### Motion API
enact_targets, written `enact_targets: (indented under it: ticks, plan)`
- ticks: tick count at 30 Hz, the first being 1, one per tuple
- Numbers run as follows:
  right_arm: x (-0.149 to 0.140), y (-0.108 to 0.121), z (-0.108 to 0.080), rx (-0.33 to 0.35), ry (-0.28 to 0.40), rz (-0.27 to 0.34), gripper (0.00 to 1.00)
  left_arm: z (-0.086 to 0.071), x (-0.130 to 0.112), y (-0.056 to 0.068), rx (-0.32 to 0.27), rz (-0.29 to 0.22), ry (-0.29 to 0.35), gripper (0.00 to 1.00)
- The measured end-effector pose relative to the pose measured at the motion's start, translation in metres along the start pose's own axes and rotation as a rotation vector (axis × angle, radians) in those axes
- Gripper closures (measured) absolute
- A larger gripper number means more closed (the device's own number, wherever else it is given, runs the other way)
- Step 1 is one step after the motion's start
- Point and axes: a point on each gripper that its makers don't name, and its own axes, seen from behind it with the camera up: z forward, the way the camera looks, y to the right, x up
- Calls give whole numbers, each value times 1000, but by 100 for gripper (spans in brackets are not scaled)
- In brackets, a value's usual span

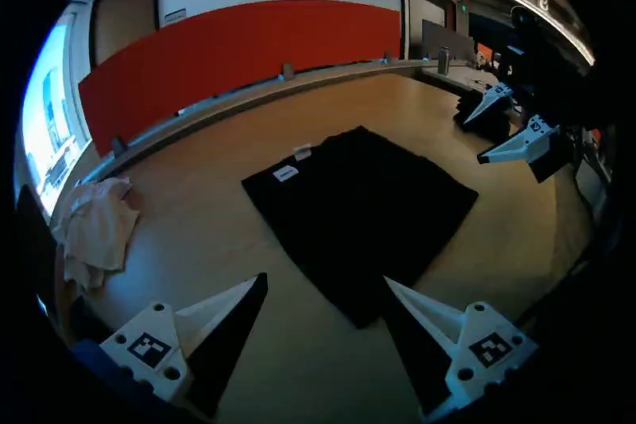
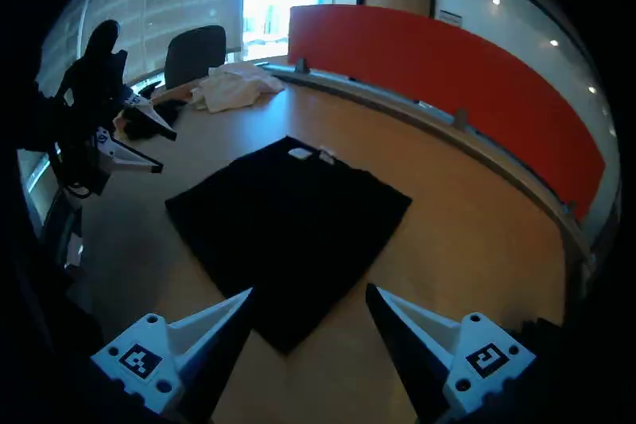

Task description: Fold towel

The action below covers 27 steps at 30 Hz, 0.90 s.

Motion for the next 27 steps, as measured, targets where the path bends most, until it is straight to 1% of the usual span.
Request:
enact_targets:
  ticks: [3, 9, 15, 21, 27]
  plan:
    - [-9, -4, 5, 9, -19, -6, 0, 7, -8, 2, -11, 4, -18, 3]
    - [-23, -8, 14, 23, -45, 0, 0, 18, -19, 6, -30, 8, -44, 3]
    - [-37, -12, 21, 38, -73, -4, 0, 28, -31, 15, -56, 11, -72, 3]
    - [-48, -14, 28, 47, -93, -6, 0, 35, -40, 22, -75, 10, -94, 3]
    - [-51, -16, 32, 51, -96, -9, 0, 40, -47, 28, -89, -2, -109, 3]
